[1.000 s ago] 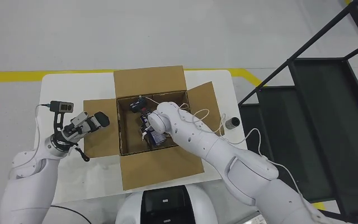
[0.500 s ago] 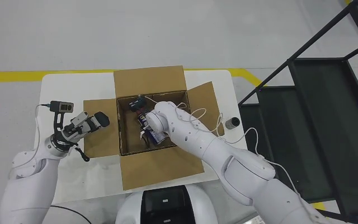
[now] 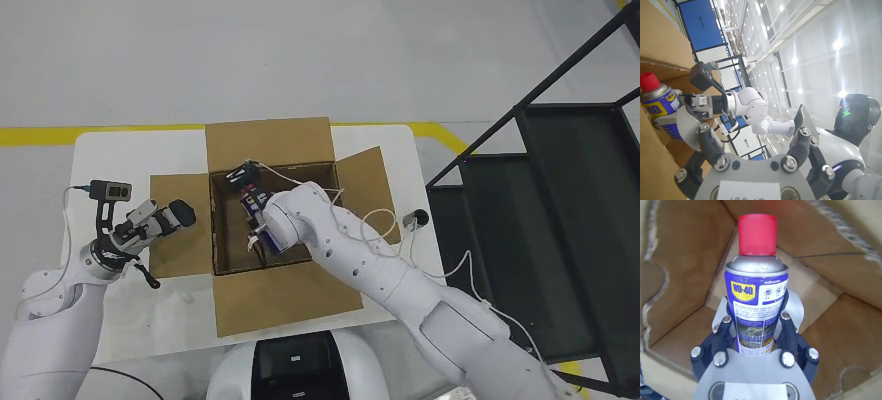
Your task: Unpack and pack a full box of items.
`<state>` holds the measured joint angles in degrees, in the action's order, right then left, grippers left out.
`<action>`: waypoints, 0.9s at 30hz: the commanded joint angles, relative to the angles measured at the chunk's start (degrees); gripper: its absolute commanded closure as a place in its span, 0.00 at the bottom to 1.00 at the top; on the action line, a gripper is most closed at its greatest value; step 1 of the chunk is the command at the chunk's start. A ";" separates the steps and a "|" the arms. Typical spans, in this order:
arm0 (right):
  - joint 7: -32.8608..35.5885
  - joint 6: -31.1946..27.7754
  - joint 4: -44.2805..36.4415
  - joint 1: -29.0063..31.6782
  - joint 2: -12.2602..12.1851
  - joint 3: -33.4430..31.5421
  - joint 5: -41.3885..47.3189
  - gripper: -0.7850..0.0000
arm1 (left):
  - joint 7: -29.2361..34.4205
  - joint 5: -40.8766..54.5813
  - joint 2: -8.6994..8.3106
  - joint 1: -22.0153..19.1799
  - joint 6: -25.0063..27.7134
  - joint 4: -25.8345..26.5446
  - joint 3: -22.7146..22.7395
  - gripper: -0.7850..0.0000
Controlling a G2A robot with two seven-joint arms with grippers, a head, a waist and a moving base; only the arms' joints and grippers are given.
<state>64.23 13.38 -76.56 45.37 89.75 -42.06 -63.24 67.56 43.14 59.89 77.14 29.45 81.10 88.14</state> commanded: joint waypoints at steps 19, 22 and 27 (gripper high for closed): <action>-13.91 -24.97 -47.66 37.10 -9.04 -33.28 5.69 1.00 | 0.00 0.00 0.00 0.00 0.00 0.00 0.00 0.00; -17.72 -30.49 -48.39 41.06 -9.76 -38.36 10.34 1.00 | 0.00 0.00 0.00 0.00 0.00 0.00 0.00 0.00; -23.52 -38.90 -47.96 46.03 -10.70 -44.62 17.49 1.00 | 0.00 0.00 0.00 0.00 0.00 0.00 0.00 0.00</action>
<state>41.65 -23.92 -124.83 90.67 79.20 -85.53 -47.21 67.56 43.14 59.89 77.14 29.45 81.10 88.14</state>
